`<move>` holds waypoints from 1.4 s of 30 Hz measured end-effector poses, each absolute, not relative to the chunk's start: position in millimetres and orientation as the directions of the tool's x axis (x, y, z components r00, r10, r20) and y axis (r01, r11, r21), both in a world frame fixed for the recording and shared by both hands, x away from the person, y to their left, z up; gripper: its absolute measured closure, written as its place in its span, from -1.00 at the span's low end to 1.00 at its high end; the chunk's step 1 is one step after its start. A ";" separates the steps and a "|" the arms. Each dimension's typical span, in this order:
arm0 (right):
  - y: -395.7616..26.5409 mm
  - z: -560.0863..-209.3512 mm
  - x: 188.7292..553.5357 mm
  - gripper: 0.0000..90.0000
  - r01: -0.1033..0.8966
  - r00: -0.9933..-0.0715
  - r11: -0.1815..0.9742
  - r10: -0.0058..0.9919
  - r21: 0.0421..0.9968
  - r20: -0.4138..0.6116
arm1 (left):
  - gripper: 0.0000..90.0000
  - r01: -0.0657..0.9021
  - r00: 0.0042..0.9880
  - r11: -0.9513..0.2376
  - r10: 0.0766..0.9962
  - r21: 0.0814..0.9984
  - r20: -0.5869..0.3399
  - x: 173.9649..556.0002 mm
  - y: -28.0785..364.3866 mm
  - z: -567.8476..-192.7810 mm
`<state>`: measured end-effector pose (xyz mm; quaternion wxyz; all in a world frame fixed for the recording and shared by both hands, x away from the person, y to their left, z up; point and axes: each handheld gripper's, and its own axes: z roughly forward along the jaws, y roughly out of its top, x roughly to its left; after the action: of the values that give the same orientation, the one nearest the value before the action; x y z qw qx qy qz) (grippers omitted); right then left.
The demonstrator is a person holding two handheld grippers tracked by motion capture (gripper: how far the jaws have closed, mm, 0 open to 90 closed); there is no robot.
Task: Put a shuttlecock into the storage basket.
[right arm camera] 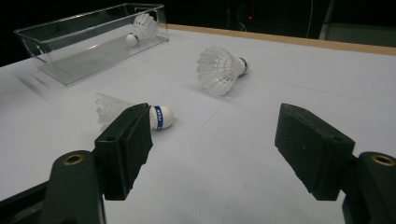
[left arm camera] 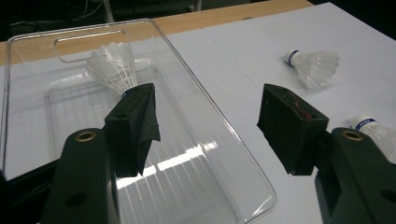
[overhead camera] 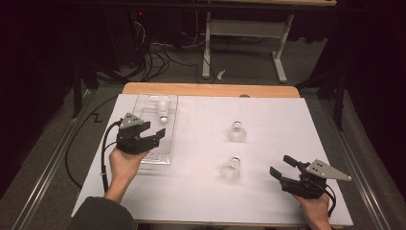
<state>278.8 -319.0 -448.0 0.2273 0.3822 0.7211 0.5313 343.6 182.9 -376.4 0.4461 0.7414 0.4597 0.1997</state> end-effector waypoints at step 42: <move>-324.6 -447.3 276.0 -0.38 0.310 -0.597 0.129 0.798 0.942 0.087 | -0.18 0.460 0.502 -0.147 0.856 0.876 -0.120 302.3 203.1 -391.3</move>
<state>276.0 -324.6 -447.3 0.2283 0.3868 0.7159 0.5346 302.3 203.1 -391.3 0.4710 0.7275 0.4523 0.2104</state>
